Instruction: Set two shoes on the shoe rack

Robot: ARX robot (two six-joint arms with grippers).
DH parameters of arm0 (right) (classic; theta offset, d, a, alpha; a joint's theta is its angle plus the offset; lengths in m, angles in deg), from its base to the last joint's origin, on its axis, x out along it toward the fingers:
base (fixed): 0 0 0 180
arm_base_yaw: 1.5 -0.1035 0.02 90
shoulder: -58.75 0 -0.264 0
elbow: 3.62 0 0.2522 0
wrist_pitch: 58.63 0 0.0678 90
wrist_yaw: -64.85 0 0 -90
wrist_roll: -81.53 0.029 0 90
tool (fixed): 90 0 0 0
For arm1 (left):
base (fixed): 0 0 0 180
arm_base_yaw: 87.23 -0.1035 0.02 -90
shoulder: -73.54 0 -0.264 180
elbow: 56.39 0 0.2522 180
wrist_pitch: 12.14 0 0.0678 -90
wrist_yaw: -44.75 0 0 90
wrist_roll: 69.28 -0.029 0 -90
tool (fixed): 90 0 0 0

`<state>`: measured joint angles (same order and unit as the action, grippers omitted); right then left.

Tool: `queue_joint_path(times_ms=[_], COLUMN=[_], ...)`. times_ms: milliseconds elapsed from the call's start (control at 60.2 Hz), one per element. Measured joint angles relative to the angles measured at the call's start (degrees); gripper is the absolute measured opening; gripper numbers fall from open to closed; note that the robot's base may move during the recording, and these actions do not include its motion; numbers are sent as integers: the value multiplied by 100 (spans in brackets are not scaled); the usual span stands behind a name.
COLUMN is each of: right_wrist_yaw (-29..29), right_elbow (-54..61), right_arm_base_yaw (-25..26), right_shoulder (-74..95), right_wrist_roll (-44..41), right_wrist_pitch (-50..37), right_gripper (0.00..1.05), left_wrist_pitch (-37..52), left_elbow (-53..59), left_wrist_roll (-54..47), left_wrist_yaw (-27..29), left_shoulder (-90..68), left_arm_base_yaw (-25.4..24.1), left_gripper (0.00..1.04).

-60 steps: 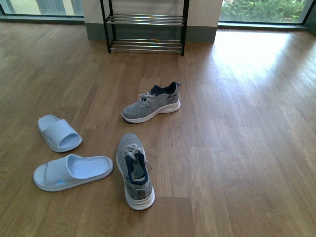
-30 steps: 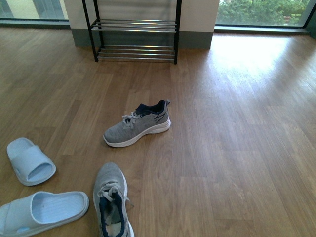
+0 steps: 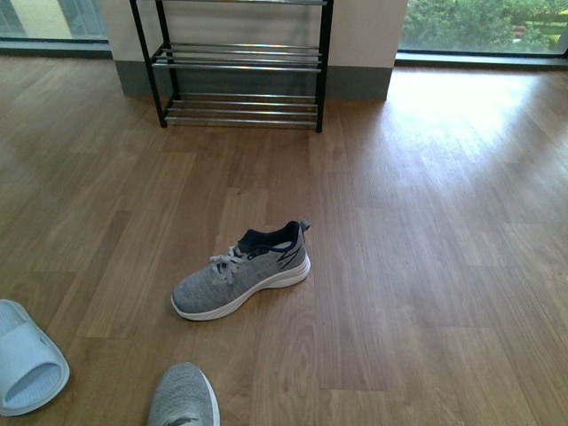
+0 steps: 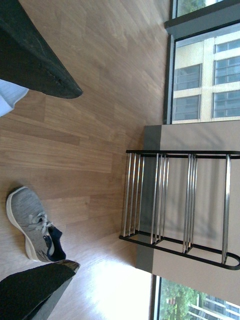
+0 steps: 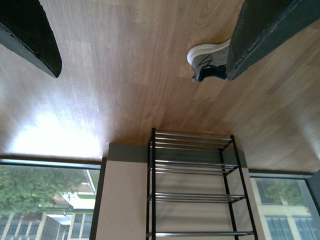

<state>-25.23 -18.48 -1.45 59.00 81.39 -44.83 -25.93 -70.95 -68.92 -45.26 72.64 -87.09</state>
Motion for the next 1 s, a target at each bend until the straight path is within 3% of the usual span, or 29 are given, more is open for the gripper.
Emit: queue_joint_path(times_ms=[33, 116, 149, 299, 448, 647, 996], right_wrist_yaw=[7, 4, 7, 7, 7, 7, 4], right_elbow=[0, 0, 0, 0, 0, 0, 0], right_arm_base_yaw=[0, 0, 0, 0, 0, 0, 0], right_shoulder=[4, 2, 2, 0, 0, 0, 0], right_wrist_roll=[0, 0, 0, 0, 0, 0, 0], right_wrist_pitch=[0, 0, 0, 0, 0, 0, 0], right_gripper=[95, 95, 95, 95, 95, 95, 95], left_wrist_pitch=[-39, -1390, -1545, -216, 1285, 1102, 739], left_elbow=[-11, -577, -710, -1158, -1825, -2697, -3630], left_wrist_roll=[72, 1364, 2004, 4800, 5759, 5709, 4944], left_wrist_yaw=[96, 1781, 2024, 1401, 605, -52, -658], left_shoulder=[-31, -907, -1322, -3753, -6651, -9757, -11803], left_arm_base_yaw=[24, 741, 964, 1683, 2011, 2122, 2092], left_gripper=[95, 95, 95, 95, 95, 95, 95])
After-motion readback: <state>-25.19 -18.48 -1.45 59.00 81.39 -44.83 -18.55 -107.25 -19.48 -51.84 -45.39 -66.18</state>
